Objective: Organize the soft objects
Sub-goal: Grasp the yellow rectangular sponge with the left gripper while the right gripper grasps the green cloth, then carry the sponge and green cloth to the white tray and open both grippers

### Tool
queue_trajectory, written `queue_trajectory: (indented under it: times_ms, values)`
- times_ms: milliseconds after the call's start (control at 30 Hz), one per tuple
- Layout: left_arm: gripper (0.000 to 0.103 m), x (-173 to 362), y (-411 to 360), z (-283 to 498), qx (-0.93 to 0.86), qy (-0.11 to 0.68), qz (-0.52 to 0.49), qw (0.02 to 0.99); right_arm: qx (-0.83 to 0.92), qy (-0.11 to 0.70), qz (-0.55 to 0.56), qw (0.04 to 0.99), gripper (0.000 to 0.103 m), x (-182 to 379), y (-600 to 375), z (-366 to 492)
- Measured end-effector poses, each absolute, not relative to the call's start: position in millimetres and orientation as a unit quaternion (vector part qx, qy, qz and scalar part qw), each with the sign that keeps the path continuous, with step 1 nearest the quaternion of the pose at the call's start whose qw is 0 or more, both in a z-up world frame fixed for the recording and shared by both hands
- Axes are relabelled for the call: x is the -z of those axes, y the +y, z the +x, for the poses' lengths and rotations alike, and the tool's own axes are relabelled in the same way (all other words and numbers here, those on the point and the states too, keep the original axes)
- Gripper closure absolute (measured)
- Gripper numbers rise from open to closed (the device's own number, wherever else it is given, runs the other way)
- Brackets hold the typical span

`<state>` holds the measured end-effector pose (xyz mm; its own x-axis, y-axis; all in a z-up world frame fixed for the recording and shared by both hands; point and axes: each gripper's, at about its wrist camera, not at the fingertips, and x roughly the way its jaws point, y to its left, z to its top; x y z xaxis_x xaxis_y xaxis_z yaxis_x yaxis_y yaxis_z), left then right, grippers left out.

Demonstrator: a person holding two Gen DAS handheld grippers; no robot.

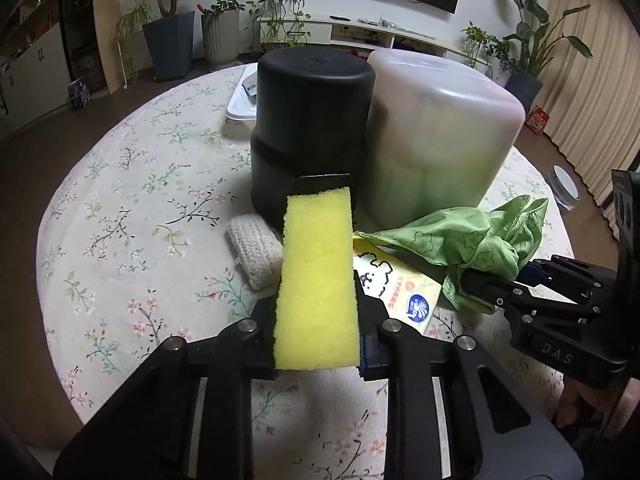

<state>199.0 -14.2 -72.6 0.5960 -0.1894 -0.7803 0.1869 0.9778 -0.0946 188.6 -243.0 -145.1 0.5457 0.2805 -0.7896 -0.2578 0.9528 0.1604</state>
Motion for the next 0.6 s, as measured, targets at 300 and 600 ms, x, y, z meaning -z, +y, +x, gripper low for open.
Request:
queue_trajectory:
  times_ms: [300,600]
  values:
    - [0.08,63.0,-10.7,181.8,0.112,0.428,0.004,0.897,-0.144,0.444,0.018,0.884,0.065,135.1,-245.0,168.9]
    - [0.08,51.3,3.5,161.3,0.128,0.437,0.02,0.89,-0.151,0.454,-0.007,0.878,0.065,112.1,-249.5,149.6]
